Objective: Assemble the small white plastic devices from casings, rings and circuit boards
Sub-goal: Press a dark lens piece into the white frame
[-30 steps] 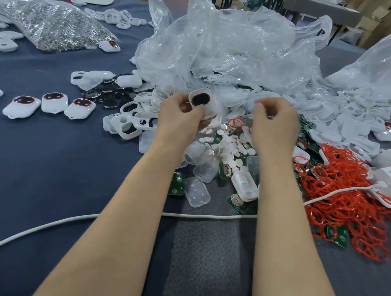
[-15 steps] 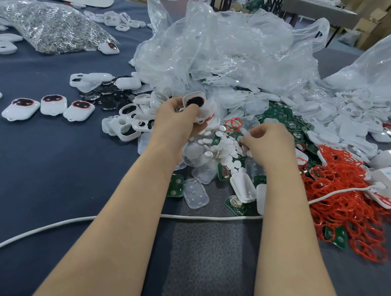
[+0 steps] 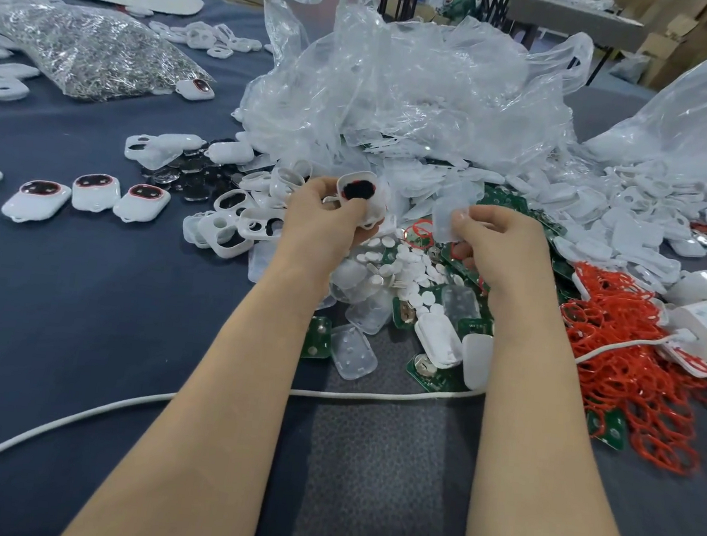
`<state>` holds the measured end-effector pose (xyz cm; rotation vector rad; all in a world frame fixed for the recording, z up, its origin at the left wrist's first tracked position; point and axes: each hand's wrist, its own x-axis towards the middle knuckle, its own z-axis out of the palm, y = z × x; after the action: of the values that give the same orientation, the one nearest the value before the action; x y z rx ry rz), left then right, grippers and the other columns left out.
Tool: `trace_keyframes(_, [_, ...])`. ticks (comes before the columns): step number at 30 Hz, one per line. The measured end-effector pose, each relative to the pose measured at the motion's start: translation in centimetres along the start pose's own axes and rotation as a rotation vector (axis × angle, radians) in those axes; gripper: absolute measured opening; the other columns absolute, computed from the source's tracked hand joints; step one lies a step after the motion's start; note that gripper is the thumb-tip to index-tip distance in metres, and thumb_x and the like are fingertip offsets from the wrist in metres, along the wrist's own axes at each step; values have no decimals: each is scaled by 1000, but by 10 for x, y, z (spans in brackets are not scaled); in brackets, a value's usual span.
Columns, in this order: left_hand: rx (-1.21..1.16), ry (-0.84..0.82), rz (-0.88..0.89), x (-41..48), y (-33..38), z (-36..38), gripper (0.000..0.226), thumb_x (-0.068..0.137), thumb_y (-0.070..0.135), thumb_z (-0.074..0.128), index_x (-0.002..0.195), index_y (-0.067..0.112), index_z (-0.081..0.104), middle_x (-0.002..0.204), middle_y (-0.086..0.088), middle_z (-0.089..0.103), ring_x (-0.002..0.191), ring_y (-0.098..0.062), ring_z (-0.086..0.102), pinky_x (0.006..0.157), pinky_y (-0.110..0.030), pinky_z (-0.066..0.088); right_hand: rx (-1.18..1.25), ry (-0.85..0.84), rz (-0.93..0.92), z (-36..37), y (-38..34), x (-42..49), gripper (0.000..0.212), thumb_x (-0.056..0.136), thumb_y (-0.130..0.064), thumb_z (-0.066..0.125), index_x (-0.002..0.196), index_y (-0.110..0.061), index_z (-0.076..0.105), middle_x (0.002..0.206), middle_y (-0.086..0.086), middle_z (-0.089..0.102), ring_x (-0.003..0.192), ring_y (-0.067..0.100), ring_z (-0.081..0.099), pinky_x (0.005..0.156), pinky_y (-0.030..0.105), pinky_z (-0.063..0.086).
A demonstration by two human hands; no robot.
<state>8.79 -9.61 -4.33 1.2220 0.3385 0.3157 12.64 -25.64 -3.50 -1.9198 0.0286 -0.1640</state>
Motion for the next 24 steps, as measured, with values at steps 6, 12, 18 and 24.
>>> trace_keyframes(6, [23, 7, 9, 1, -1, 0, 21, 88, -2, 62, 89, 18, 54, 94, -5, 63, 78, -11, 67, 62, -15, 54, 197, -79, 37, 5, -7, -2, 15, 91, -8, 60, 106, -8, 64, 76, 2, 66, 59, 6, 62, 61, 19, 52])
trace_keyframes(12, [-7, 9, -42, 1, -2, 1, 9, 92, 8, 58, 93, 17, 56, 100, -7, 63, 75, -11, 67, 64, -19, 55, 254, -117, -39, 12, -16, -9, 12, 89, -8, 62, 87, -20, 63, 75, -1, 65, 58, 6, 63, 59, 18, 51])
trace_keyframes(18, [-86, 27, -159, 2, 4, 5, 19, 98, 20, 47, 89, 13, 62, 101, -13, 67, 77, -19, 67, 64, -27, 59, 230, -58, -171, 22, -17, -16, 7, 89, -17, 65, 88, -24, 65, 60, 3, 43, 49, 10, 36, 49, 18, 34])
trace_keyframes(24, [-153, 25, -194, -1, 9, 10, 21, 102, 20, 39, 100, 6, 53, 104, -17, 63, 87, -25, 65, 69, -30, 59, 289, -127, -208, 28, -20, -21, 29, 88, -2, 50, 86, -25, 69, 67, -10, 63, 62, 5, 58, 60, 20, 50])
